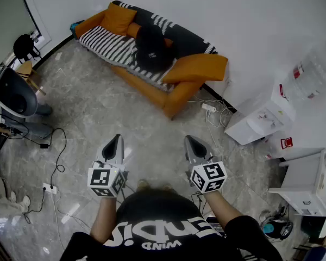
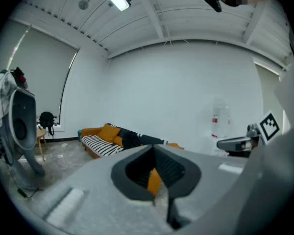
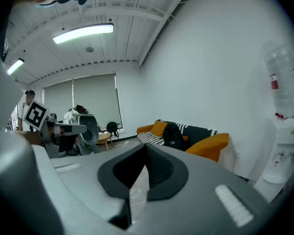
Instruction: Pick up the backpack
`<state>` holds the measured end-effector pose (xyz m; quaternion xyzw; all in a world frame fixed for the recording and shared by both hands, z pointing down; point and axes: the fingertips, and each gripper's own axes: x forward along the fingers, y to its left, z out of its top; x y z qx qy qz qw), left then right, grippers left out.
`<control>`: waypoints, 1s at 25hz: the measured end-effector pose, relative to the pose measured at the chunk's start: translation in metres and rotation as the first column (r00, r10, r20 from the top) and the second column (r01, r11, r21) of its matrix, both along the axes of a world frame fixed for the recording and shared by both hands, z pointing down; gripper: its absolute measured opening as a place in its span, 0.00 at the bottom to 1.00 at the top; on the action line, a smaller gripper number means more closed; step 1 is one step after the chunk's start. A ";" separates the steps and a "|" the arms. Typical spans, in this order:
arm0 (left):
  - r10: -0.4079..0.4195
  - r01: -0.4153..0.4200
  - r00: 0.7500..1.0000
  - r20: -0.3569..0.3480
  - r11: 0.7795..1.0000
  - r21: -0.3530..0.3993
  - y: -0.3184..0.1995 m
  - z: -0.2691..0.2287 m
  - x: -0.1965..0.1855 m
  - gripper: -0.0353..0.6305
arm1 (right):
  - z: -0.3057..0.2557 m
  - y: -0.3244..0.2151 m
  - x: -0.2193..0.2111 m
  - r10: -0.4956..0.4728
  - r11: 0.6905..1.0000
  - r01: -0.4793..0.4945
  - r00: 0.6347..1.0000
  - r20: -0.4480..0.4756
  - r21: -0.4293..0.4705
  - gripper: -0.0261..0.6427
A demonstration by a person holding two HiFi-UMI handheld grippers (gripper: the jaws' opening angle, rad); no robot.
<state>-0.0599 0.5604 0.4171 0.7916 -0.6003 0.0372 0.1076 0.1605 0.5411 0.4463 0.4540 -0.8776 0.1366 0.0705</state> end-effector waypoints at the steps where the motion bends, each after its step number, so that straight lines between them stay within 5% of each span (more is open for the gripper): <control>1: -0.001 0.001 1.000 -0.002 1.000 0.000 0.001 0.000 -0.001 0.06 | 0.001 0.001 -0.001 -0.002 1.000 0.002 1.000 0.000 -0.001 0.04; 25: 0.099 -0.099 0.995 -0.005 0.992 -0.072 -0.024 0.037 -0.043 0.06 | 0.018 -0.010 -0.052 0.020 1.000 -0.019 1.000 0.014 -0.022 0.04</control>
